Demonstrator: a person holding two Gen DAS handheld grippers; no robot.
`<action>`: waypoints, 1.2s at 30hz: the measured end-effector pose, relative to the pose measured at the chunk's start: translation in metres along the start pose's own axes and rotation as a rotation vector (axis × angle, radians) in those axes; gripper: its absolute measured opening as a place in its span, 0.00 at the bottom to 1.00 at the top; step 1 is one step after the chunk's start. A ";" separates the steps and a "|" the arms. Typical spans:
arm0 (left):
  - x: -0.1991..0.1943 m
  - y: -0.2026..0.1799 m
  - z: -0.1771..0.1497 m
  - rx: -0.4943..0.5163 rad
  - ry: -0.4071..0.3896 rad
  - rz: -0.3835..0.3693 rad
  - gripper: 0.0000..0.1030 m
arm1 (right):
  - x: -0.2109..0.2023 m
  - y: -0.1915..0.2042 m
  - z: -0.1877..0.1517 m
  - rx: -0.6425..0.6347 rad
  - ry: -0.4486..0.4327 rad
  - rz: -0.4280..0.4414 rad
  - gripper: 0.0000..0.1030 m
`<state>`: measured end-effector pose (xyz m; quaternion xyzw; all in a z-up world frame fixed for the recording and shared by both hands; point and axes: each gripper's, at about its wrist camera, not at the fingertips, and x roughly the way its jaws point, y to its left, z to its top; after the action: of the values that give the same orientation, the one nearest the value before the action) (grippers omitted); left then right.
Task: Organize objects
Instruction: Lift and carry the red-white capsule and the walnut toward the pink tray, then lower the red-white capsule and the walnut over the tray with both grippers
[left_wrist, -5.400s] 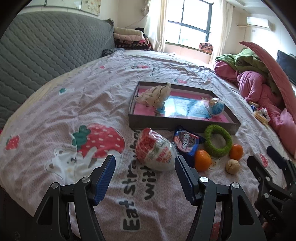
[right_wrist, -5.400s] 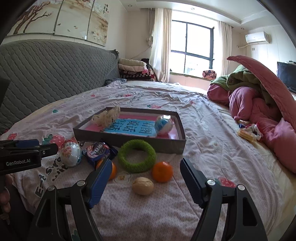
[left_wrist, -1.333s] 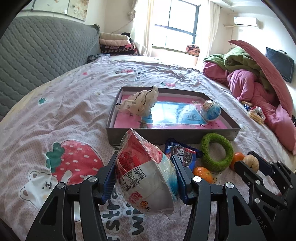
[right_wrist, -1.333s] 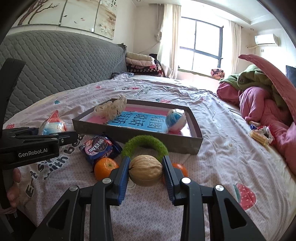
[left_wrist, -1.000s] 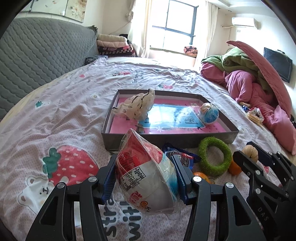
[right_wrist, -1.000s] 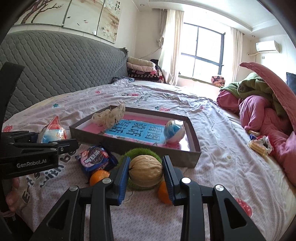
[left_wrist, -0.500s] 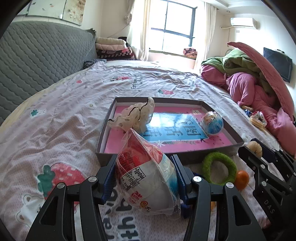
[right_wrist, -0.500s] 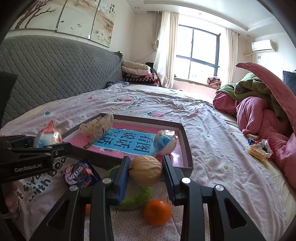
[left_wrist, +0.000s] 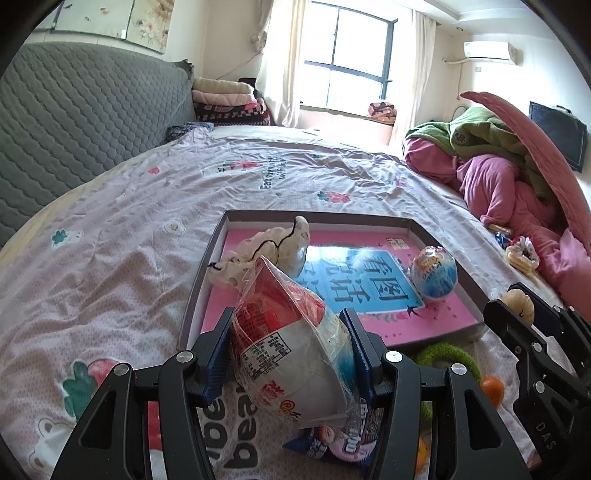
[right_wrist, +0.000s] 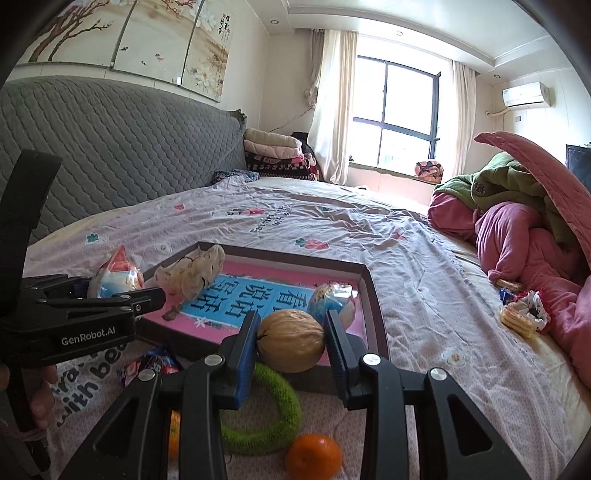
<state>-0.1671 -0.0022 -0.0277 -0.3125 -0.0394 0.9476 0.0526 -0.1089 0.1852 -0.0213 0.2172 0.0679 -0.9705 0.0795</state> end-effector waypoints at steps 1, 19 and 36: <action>0.001 0.000 0.002 0.001 -0.004 0.001 0.56 | 0.001 0.001 0.000 -0.001 0.001 0.000 0.35; 0.022 0.002 0.023 0.009 -0.008 0.033 0.56 | 0.016 0.003 0.025 -0.005 -0.010 0.027 0.35; 0.042 0.012 0.038 0.007 0.006 0.066 0.56 | 0.050 0.004 0.064 -0.001 -0.045 0.034 0.35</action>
<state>-0.2243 -0.0101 -0.0235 -0.3163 -0.0256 0.9480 0.0225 -0.1785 0.1646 0.0138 0.1965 0.0626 -0.9736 0.0978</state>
